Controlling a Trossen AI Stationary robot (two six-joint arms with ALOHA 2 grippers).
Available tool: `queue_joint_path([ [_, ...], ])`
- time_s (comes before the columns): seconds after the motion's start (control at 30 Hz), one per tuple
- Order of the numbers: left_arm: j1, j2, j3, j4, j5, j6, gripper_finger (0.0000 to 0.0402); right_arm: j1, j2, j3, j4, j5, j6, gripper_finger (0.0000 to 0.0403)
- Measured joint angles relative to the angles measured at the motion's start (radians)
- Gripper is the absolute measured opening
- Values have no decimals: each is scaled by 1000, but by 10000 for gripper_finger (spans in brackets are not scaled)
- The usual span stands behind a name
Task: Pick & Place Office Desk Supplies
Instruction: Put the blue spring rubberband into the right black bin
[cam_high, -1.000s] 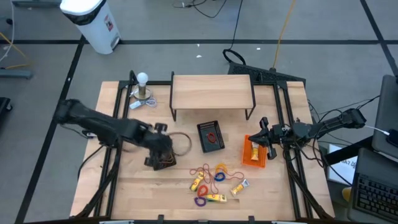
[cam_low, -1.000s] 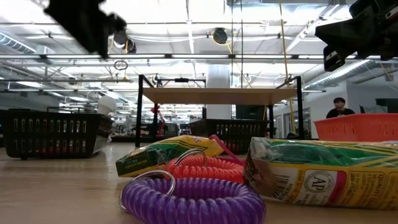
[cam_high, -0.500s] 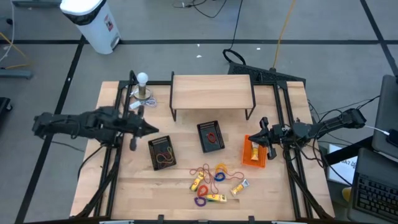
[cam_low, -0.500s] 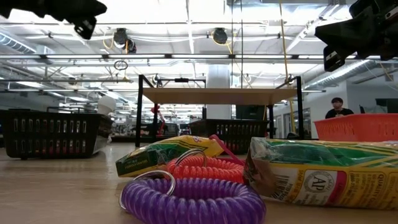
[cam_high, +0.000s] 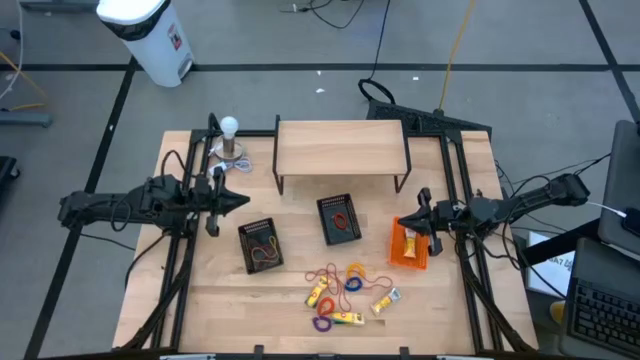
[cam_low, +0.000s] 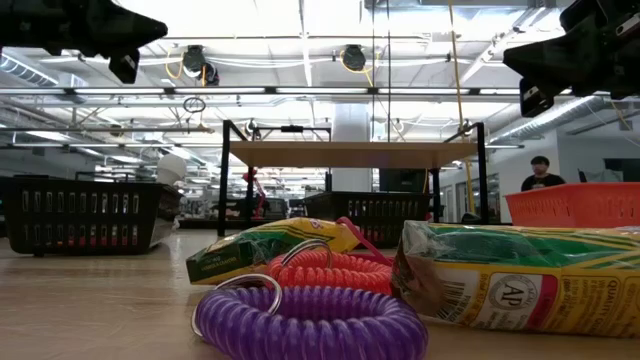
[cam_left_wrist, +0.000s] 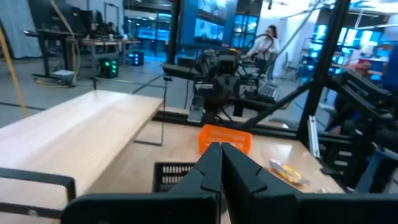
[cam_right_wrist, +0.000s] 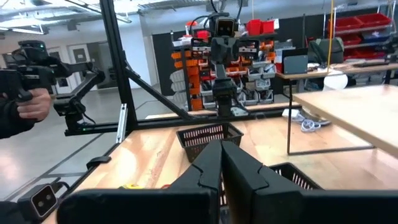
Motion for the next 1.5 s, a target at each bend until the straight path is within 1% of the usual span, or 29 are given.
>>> queue_joint_path([
  [0.43, -1, 1, -131, 36, 5, 28, 2, 0, 9, 0, 1, -2, 34, 4],
  [0.7, -1, 0, -183, 41, 5, 38, 1, 0, 9, 0, 0, -2, 26, 4],
  [0.8, -1, 0, -215, 85, 5, 49, 2, 0, 9, 0, -8, -2, 13, 4],
  [0.9, -1, 0, -267, 169, 4, 50, 1, 0, 9, 0, -6, -3, 14, 4],
  [1.07, -1, -2, -268, 195, -8, 60, 3, 0, 9, 0, 4, -2, 19, 4],
  [1.2, -1, -1, -268, 250, -20, 49, 4, 0, 17, 12, 29, 12, 9, 4],
  [1.33, -1, -1, -267, 244, -71, 23, 15, 0, 54, 44, 19, 103, -3, 4],
  [1.5, -1, -1, -267, 221, -100, 22, 18, 0, 127, 116, 18, 96, -25, 4],
])
